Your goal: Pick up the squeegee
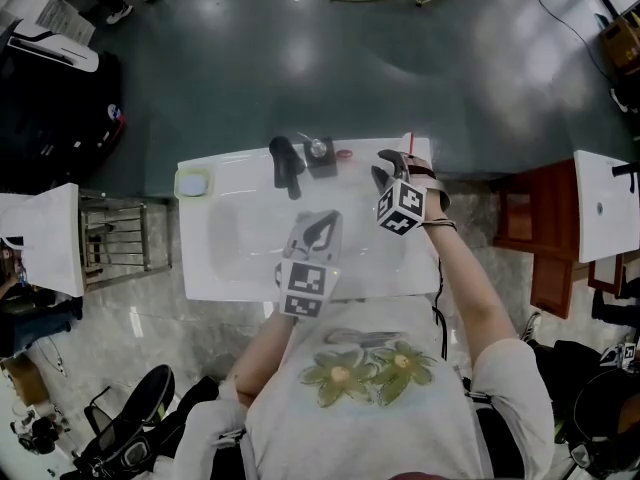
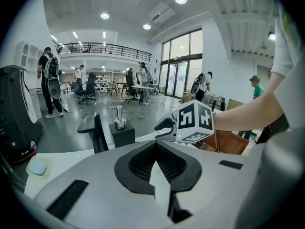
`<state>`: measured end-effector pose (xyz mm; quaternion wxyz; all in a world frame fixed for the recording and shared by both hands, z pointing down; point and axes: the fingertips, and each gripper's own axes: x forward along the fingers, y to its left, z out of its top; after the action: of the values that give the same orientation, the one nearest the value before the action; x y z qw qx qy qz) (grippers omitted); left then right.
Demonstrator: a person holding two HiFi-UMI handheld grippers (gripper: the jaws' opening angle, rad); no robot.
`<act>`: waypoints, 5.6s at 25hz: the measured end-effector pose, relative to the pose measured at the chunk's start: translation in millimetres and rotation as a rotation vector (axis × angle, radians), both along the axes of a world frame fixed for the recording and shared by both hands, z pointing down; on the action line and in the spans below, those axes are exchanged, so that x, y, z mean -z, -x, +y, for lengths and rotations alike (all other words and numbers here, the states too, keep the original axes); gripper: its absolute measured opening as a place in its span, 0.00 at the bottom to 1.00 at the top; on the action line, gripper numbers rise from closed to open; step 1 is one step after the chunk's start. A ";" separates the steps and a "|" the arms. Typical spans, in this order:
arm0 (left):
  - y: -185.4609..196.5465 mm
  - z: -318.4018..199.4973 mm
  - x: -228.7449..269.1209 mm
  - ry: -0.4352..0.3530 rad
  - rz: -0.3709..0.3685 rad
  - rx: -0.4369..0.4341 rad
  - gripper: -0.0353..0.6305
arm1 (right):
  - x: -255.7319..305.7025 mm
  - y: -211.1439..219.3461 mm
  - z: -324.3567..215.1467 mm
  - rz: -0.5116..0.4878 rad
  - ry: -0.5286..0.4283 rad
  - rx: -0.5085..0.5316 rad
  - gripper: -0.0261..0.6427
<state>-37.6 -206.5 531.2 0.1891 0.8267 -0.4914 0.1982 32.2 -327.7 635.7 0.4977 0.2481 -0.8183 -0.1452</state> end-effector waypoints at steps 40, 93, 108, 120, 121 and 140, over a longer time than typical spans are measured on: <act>-7.4 -5.0 -15.7 0.048 -0.007 -0.019 0.07 | -45.6 -8.2 -23.1 0.174 0.051 0.080 0.18; 2.2 15.8 7.4 -0.032 -0.006 -0.010 0.07 | 12.6 -10.8 -1.9 0.121 -0.022 0.001 0.17; 3.9 41.9 4.4 -0.025 0.002 -0.009 0.07 | 12.6 -17.3 33.8 0.139 -0.028 0.002 0.17; 3.4 57.6 8.0 -0.030 0.000 -0.044 0.07 | 28.1 -5.4 62.3 0.108 -0.041 0.023 0.17; 4.1 58.3 8.5 -0.030 0.000 -0.045 0.07 | 29.8 -3.7 64.9 0.104 -0.041 0.027 0.17; 10.0 77.0 14.1 -0.033 -0.001 -0.052 0.07 | 69.3 15.8 110.7 0.000 -0.086 0.063 0.17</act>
<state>-47.6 -129.6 517.1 0.1700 0.8423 -0.4728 0.1952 16.4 -217.1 566.4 0.4818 0.2434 -0.8188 -0.1956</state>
